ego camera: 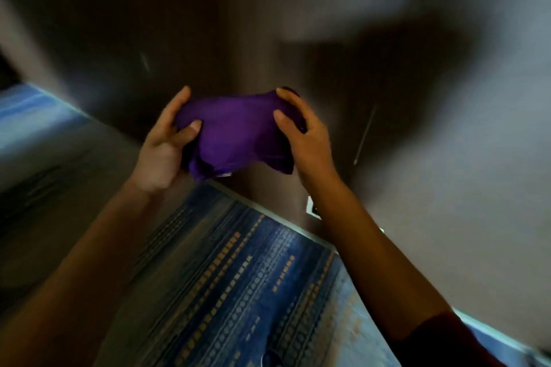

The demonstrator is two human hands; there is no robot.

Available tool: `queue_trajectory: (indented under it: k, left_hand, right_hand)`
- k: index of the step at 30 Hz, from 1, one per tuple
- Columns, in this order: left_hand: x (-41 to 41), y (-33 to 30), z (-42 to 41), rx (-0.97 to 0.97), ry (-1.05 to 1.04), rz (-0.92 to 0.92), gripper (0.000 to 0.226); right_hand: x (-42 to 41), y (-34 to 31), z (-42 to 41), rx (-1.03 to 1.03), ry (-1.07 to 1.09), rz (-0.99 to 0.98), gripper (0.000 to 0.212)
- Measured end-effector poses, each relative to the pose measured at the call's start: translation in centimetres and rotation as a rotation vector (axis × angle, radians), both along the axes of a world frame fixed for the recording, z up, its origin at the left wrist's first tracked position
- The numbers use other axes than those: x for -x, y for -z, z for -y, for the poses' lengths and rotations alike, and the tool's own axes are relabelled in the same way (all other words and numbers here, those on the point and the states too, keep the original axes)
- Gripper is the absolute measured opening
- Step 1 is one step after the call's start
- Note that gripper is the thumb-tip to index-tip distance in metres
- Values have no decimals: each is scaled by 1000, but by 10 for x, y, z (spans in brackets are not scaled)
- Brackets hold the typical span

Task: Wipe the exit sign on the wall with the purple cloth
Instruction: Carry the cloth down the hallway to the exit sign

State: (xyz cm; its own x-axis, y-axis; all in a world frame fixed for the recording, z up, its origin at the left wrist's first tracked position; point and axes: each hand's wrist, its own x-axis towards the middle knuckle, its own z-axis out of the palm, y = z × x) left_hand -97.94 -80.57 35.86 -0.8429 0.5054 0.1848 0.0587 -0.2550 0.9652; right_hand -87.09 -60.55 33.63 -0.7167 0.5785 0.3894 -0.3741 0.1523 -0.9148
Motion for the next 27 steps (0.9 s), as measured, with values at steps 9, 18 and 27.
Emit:
queue_trajectory:
  k: [9,18,27]
  left_hand:
    - [25,25,-230,101,473,83,56]
    - [-20,58,-374,202,857,67,54]
    - [-28,99,-435,275,1360,17,25]
  right_hand:
    - [-63,27,-139,221,503,26,27]
    - [-141,56,-182,241,910,9,31]
    - [-129,114,-147,270,1249,244,53]
